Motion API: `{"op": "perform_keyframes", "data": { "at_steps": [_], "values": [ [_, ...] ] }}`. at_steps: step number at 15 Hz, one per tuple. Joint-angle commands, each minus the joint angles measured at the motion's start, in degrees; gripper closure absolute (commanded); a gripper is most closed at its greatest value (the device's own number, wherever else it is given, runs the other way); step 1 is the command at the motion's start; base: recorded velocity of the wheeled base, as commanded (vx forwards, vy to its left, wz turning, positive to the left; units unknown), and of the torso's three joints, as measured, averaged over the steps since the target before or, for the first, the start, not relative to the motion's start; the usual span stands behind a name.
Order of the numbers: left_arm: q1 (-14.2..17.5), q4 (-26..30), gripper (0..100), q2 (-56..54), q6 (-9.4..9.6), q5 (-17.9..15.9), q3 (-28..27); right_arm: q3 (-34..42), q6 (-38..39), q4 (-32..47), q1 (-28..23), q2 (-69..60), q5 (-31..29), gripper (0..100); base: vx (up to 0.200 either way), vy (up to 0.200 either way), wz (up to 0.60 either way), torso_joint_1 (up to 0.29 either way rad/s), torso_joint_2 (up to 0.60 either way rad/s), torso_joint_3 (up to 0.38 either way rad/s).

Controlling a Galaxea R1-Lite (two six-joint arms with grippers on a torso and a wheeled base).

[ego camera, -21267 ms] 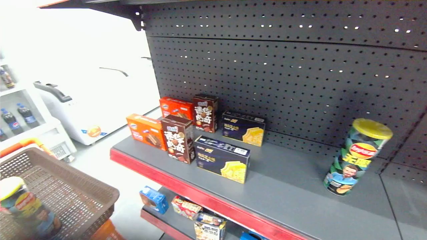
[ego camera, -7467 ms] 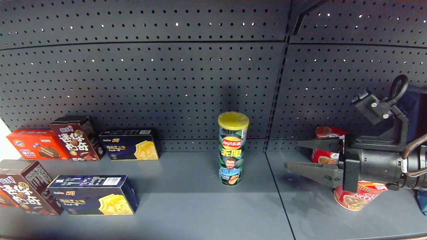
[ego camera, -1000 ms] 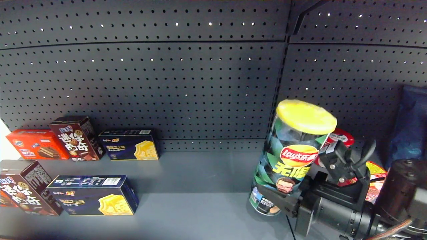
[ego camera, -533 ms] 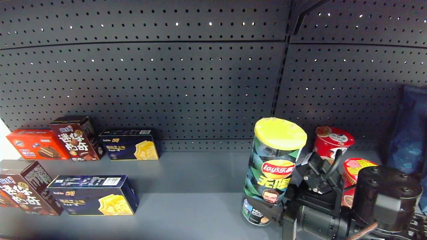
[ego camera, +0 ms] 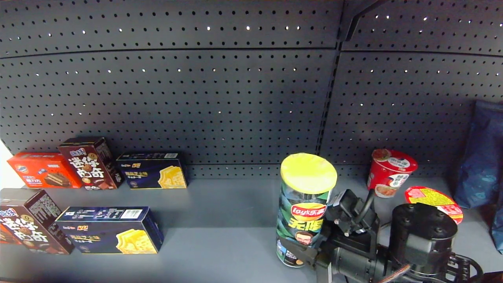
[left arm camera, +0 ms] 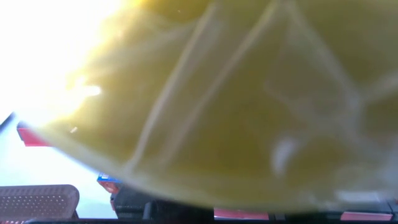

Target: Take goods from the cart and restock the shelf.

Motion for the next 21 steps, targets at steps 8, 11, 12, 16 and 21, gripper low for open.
{"op": "perform_keyframes", "data": {
  "at_steps": [8,11,12,16,21],
  "values": [
    [0.0,0.0,100,0.1,-0.12,0.0,0.2,0.7,0.0,-1.9,-0.3,4.0,0.7,100,0.0,0.0,0.0,0.0,0.0,0.0],
    [0.0,0.0,100,0.1,-0.12,0.0,0.2,0.7,0.0,-3.4,-0.7,5.1,0.9,100,0.0,0.0,0.0,0.0,0.0,0.0],
    [0.0,0.1,100,0.1,-0.12,0.0,0.3,0.8,0.0,-3.7,-0.8,5.3,1.2,100,0.0,0.0,0.0,0.0,0.0,0.0],
    [0.0,0.1,100,0.1,-0.21,0.0,0.4,1.6,-0.1,-3.9,-1.8,5.3,1.5,100,0.0,0.0,0.0,0.0,0.0,0.0],
    [0.0,0.0,100,0.1,-0.21,0.0,0.9,3.1,-0.1,-5.4,-1.8,5.3,1.5,0,0.0,0.0,0.0,0.0,0.0,0.0]
  ]
}}
